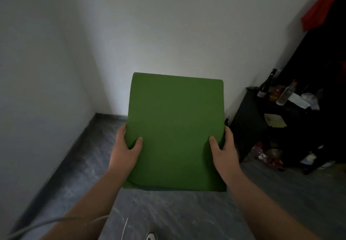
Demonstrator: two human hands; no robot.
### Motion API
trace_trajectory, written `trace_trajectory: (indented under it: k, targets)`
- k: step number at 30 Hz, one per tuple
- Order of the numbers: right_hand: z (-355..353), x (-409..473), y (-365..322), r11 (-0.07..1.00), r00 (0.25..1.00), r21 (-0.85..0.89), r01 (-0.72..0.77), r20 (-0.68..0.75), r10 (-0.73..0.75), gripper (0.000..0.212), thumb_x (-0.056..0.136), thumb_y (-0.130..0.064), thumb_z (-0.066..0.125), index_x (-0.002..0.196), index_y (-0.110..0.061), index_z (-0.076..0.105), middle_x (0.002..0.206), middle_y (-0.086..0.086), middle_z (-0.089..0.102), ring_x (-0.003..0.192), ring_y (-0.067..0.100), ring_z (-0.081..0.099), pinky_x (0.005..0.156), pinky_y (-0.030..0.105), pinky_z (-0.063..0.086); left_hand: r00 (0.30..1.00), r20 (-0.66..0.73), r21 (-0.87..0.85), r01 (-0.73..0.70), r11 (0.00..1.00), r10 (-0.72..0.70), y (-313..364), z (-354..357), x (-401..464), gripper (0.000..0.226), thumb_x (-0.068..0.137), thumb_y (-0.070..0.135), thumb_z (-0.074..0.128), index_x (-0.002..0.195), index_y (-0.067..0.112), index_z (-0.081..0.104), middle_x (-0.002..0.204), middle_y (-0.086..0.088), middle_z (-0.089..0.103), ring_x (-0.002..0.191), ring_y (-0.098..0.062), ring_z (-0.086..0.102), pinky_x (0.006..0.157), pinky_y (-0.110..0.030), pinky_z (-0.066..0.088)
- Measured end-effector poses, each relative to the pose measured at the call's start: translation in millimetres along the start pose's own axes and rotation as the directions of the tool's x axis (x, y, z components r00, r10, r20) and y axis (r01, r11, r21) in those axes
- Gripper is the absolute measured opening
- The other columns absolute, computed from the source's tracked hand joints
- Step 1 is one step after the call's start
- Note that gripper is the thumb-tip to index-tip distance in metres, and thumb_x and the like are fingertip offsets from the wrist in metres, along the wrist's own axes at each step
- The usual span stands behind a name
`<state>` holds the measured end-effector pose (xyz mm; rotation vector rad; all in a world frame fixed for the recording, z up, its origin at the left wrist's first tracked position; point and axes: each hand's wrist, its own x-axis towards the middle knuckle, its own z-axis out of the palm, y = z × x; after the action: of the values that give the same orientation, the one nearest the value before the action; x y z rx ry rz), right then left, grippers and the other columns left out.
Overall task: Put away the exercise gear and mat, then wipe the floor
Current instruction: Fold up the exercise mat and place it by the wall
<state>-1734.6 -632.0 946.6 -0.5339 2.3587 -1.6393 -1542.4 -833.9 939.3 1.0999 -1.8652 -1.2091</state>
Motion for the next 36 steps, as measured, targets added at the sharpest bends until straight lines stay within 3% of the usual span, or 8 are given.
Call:
trace_trajectory:
  k: [6, 14, 18, 20, 24, 31, 33, 36]
  targets:
    - [39.3, 119.9, -9.9, 0.998, 0.995, 0.013, -0.058, -0.083, 0.059, 0.059, 0.096, -0.029, 0.058, 0.148, -0.030, 0.030, 0.125, -0.015, 0.050, 0.114, 0.006, 0.049, 0.101, 0.026, 0.038, 0.995, 0.098, 0.032, -0.022, 0.999, 0.019, 10.6, 56.0, 141.4, 0.061, 0.091, 0.024, 0.065, 0.143, 0.027, 0.034, 0.121, 0.007, 0.049, 0.106, -0.015, 0.051, 0.092, -0.033, 0.041]
    - [62.9, 285.4, 57.7, 0.990, 0.989, -0.011, -0.142, -0.054, 0.141, 0.062, 0.095, -0.033, 0.059, 0.148, -0.034, 0.029, 0.142, -0.004, 0.052, 0.126, 0.016, 0.051, 0.110, 0.039, 0.041, 0.984, 0.166, 0.049, 0.053, 0.997, -0.061, -22.7, 180.4, 265.5, 0.060, 0.090, 0.026, 0.065, 0.141, 0.032, 0.033, 0.123, 0.006, 0.050, 0.110, -0.020, 0.054, 0.098, -0.045, 0.047]
    - [69.6, 381.7, 96.0, 0.987, 0.987, -0.028, -0.159, -0.016, 0.159, 0.062, 0.096, -0.032, 0.059, 0.149, -0.029, 0.028, 0.144, -0.001, 0.049, 0.129, 0.018, 0.048, 0.109, 0.034, 0.037, 0.986, 0.148, 0.080, 0.067, 0.995, -0.078, -28.7, 254.5, 326.5, 0.058, 0.091, 0.021, 0.064, 0.142, 0.026, 0.035, 0.123, 0.003, 0.051, 0.108, -0.019, 0.054, 0.096, -0.040, 0.046]
    - [72.9, 429.0, 112.7, 0.981, 0.982, -0.038, -0.188, 0.008, 0.188, 0.063, 0.096, -0.030, 0.058, 0.150, -0.029, 0.026, 0.144, 0.001, 0.049, 0.130, 0.020, 0.047, 0.108, 0.033, 0.036, 0.985, 0.132, 0.116, 0.093, 0.989, -0.108, -32.3, 289.7, 357.3, 0.059, 0.091, 0.023, 0.065, 0.140, 0.030, 0.034, 0.126, 0.001, 0.053, 0.110, -0.023, 0.056, 0.096, -0.046, 0.048]
    - [82.5, 510.9, 158.1, 0.965, 0.962, -0.054, -0.256, 0.082, 0.260, 0.063, 0.096, -0.033, 0.057, 0.149, -0.037, 0.022, 0.142, -0.003, 0.049, 0.128, 0.021, 0.049, 0.109, 0.045, 0.041, 0.967, 0.156, 0.143, 0.181, 0.973, -0.202, -52.9, 355.7, 406.3, 0.064, 0.090, 0.024, 0.065, 0.143, 0.033, 0.029, 0.135, -0.006, 0.051, 0.115, -0.025, 0.057, 0.096, -0.053, 0.050]
    - [125.9, 597.7, 273.0, 0.943, 0.939, -0.110, -0.314, 0.110, 0.325, 0.048, 0.094, -0.030, 0.059, 0.133, -0.044, 0.034, 0.118, -0.015, 0.051, 0.110, 0.009, 0.053, 0.101, 0.041, 0.048, 0.923, 0.185, 0.184, 0.306, 0.934, -0.338, -150.9, 458.3, 462.5, 0.062, 0.091, 0.018, 0.066, 0.142, 0.025, 0.031, 0.126, -0.005, 0.052, 0.110, -0.024, 0.057, 0.097, -0.050, 0.050]
    - [148.2, 611.1, 322.2, 0.942, 0.942, -0.130, -0.308, 0.094, 0.321, 0.050, 0.094, -0.028, 0.059, 0.134, -0.045, 0.034, 0.122, -0.014, 0.052, 0.113, 0.008, 0.053, 0.102, 0.040, 0.047, 0.914, 0.191, 0.209, 0.318, 0.925, -0.358, -200.4, 486.5, 475.0, 0.063, 0.091, 0.019, 0.065, 0.143, 0.026, 0.030, 0.130, -0.009, 0.052, 0.109, -0.023, 0.056, 0.097, -0.048, 0.049]
    - [193.6, 629.9, 422.7, 0.928, 0.932, -0.170, -0.331, 0.095, 0.350, 0.055, 0.094, -0.034, 0.059, 0.143, -0.032, 0.034, 0.136, -0.004, 0.053, 0.122, 0.015, 0.053, 0.103, 0.040, 0.046, 0.899, 0.221, 0.246, 0.323, 0.914, -0.377, -297.8, 532.4, 494.2, 0.064, 0.092, 0.021, 0.064, 0.145, 0.025, 0.028, 0.134, -0.010, 0.050, 0.112, -0.023, 0.053, 0.098, -0.047, 0.047]
